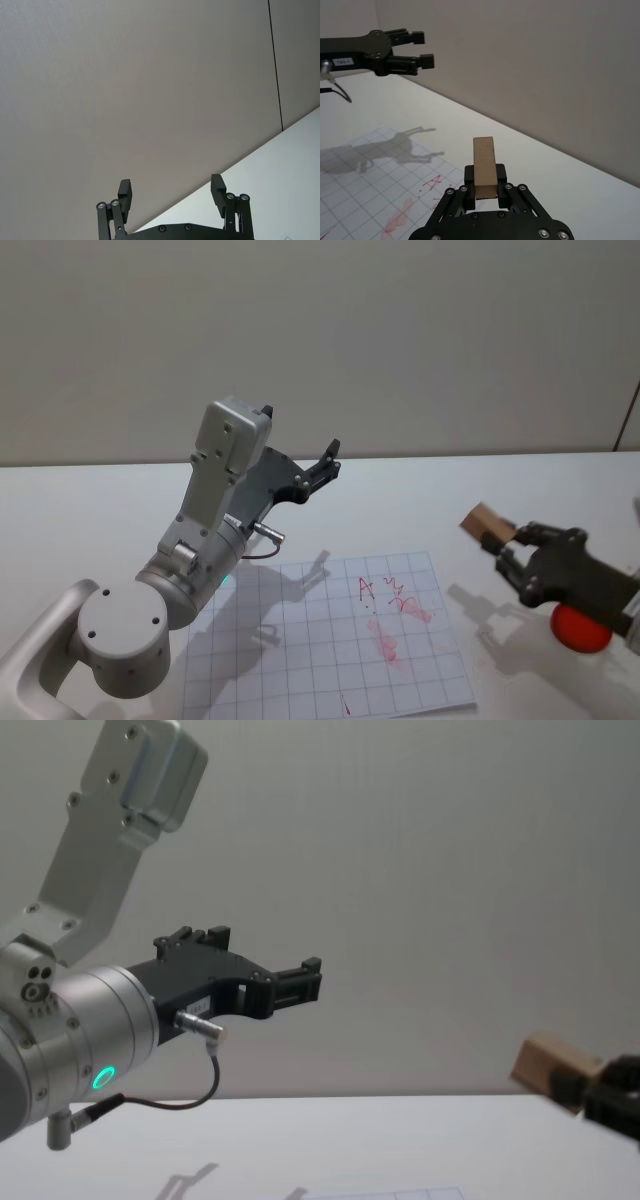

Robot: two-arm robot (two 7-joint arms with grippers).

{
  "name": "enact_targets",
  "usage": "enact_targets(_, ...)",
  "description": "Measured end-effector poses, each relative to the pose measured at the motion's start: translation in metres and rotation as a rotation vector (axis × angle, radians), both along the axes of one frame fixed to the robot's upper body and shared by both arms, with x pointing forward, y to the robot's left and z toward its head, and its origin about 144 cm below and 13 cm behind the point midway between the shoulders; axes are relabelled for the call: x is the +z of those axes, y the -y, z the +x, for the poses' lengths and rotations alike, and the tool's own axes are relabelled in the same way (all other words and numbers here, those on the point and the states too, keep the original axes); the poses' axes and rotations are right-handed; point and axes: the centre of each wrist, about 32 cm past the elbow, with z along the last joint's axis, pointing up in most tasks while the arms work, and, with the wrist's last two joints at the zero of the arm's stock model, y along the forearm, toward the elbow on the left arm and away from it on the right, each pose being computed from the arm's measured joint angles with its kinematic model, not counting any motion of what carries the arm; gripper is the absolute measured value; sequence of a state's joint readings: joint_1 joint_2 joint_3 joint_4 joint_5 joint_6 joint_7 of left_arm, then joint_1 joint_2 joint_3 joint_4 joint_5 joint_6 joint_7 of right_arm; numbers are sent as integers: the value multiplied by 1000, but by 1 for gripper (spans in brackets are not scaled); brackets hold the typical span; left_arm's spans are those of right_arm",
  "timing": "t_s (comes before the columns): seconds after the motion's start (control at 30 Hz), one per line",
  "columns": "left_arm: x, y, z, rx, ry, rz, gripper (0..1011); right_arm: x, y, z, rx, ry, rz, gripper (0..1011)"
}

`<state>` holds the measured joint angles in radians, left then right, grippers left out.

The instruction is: Use the one hand to pick up the stamp and affix it onto the A4 paper.

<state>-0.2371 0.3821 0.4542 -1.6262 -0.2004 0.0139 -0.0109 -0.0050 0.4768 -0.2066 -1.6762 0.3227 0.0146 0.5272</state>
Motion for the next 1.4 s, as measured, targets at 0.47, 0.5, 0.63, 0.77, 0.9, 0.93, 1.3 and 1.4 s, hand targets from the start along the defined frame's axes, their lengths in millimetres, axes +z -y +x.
enact_targets(0.47, 0, 0, 0, 0, 0, 0, 1001, 9, 31, -14, -203, 10, -16, 219)
enact_targets(0.5, 0, 0, 0, 0, 0, 0, 1001, 9, 32, -15, -211, 7, -20, 219)
enact_targets(0.63, 0, 0, 0, 0, 0, 0, 1001, 8, 44, -23, -272, -28, -46, 219)
enact_targets(0.77, 0, 0, 0, 0, 0, 0, 1001, 7, 52, -30, -307, -63, -72, 218)
enact_targets(0.9, 0, 0, 0, 0, 0, 0, 1001, 6, 60, -36, -332, -106, -100, 218)
enact_targets(0.93, 0, 0, 0, 0, 0, 0, 1001, 5, 63, -39, -338, -124, -112, 219)
enact_targets(1.3, 0, 0, 0, 0, 0, 0, 1001, 1, 79, -51, -310, -212, -179, 219)
enact_targets(1.4, 0, 0, 0, 0, 0, 0, 1001, -1, 82, -54, -296, -229, -190, 219)
